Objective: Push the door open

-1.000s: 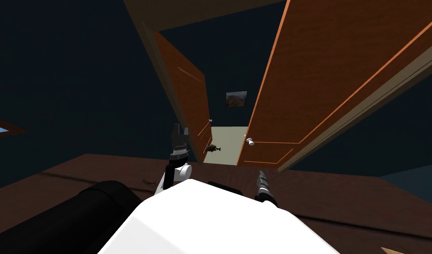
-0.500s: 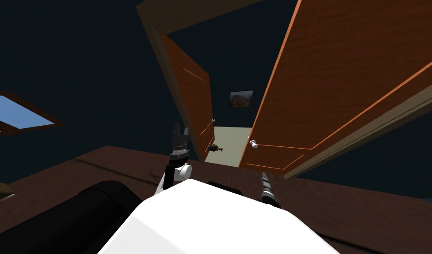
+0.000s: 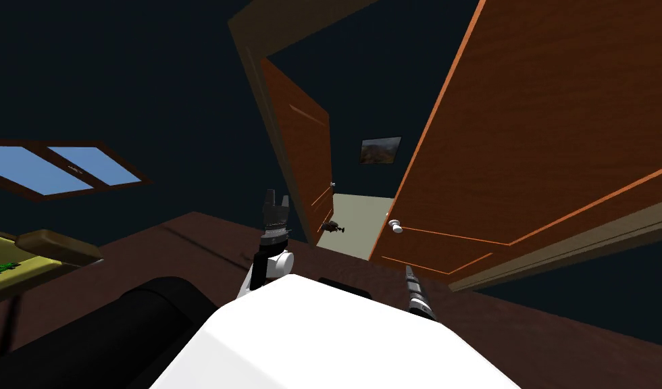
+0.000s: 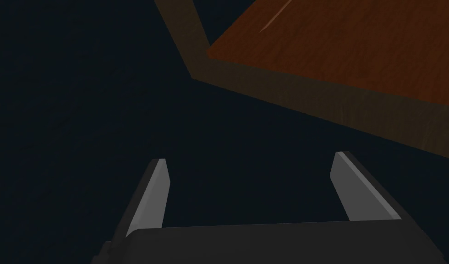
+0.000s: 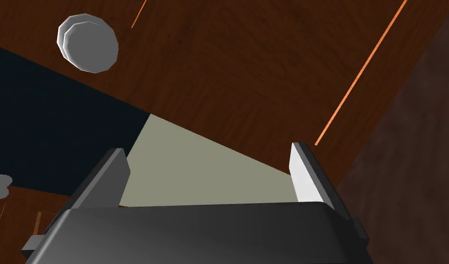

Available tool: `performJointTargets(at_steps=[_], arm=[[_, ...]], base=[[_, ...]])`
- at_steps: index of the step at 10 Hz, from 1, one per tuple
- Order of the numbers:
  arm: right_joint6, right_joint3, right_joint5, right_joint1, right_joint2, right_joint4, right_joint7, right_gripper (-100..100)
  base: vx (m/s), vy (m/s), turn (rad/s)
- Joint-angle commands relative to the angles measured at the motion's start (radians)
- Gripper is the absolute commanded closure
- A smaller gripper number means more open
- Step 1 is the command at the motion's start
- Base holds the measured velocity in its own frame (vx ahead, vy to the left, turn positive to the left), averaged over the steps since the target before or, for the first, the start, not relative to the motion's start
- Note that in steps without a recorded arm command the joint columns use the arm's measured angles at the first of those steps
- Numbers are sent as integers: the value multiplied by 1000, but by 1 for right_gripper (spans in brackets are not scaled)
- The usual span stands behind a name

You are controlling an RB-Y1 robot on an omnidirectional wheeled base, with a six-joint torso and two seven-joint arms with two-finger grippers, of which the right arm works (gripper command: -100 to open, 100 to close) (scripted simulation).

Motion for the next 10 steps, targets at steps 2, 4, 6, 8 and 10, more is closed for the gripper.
performJointTargets(at_steps=[2,4,6,8,10], arm=[[44,19,48,-3,-17,26,49,-100],[86,40,97,-13,-34,64,95,-100],[128,60,147,-22,-51,101,141,-100],[164,78,189,-31,-65,134,181,-100],[198,94,229,-38,-79,164,217,-100]], base=[[21,-54,144],[16,-28,138],[23,-53,174],[14,-58,190],[12,-49,160]])
